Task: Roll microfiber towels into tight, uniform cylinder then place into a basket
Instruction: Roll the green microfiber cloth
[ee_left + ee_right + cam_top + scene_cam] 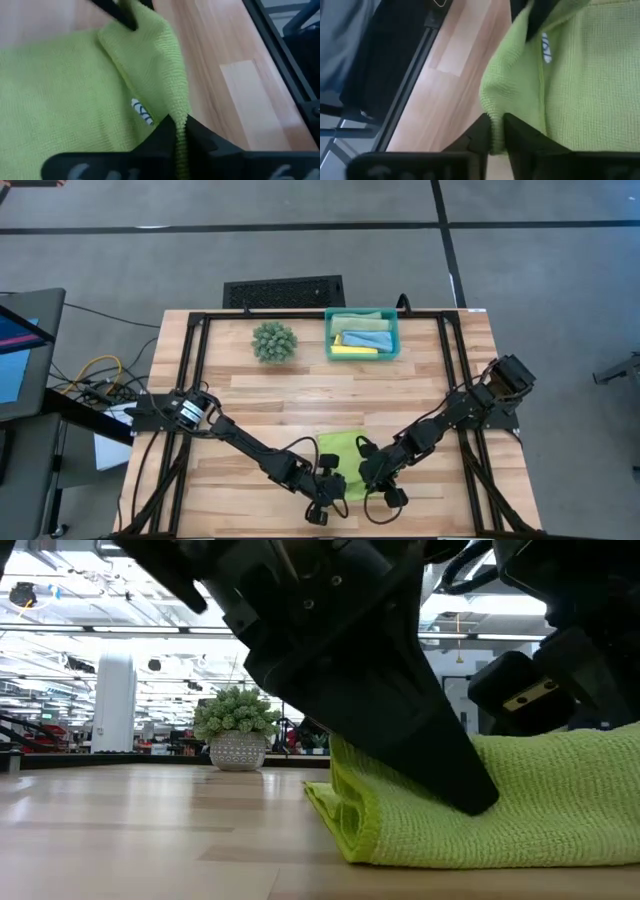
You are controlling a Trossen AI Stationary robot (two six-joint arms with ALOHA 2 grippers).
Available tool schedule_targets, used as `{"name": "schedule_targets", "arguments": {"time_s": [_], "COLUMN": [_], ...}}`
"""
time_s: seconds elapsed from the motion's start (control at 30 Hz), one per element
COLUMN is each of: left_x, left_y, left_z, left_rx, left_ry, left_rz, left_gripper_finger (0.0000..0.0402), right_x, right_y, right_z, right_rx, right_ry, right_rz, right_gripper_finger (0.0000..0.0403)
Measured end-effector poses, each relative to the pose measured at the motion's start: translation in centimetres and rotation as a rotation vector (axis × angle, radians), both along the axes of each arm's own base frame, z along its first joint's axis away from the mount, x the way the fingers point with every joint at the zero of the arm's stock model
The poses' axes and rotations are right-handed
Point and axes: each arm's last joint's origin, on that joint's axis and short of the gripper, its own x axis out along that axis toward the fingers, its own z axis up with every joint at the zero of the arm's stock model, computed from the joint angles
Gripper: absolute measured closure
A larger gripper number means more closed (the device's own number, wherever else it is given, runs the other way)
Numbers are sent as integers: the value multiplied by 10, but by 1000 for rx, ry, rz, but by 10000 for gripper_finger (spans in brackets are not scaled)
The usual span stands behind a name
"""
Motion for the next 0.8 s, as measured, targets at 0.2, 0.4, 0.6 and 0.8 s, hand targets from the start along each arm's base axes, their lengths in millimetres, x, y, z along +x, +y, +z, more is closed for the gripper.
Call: {"name": "schedule_targets", "arguments": {"time_s": [0.2,0.4,0.6,0.8], "left_x": [1,2,3,5], "left_y": [-1,-3,-3,-4], "left_z": [1,3,4,6], "left_rx": [-9,-5,-10,-19], "left_ry": [-9,-42,-56,-76], "left_rz": [-46,-74,-77,-76], "left_gripper_finger": [391,385,384,384], "right_x": [-11,-22,-31,-34], "right_y": [6,16,21,23], "right_z": [-1,-4,15,32], "right_rx": [-3,-34,-45,-47], "right_ry": [90,145,113,6], "right_rz": [6,-37,-33,-54], "right_gripper_finger": [251,232,248,265]}}
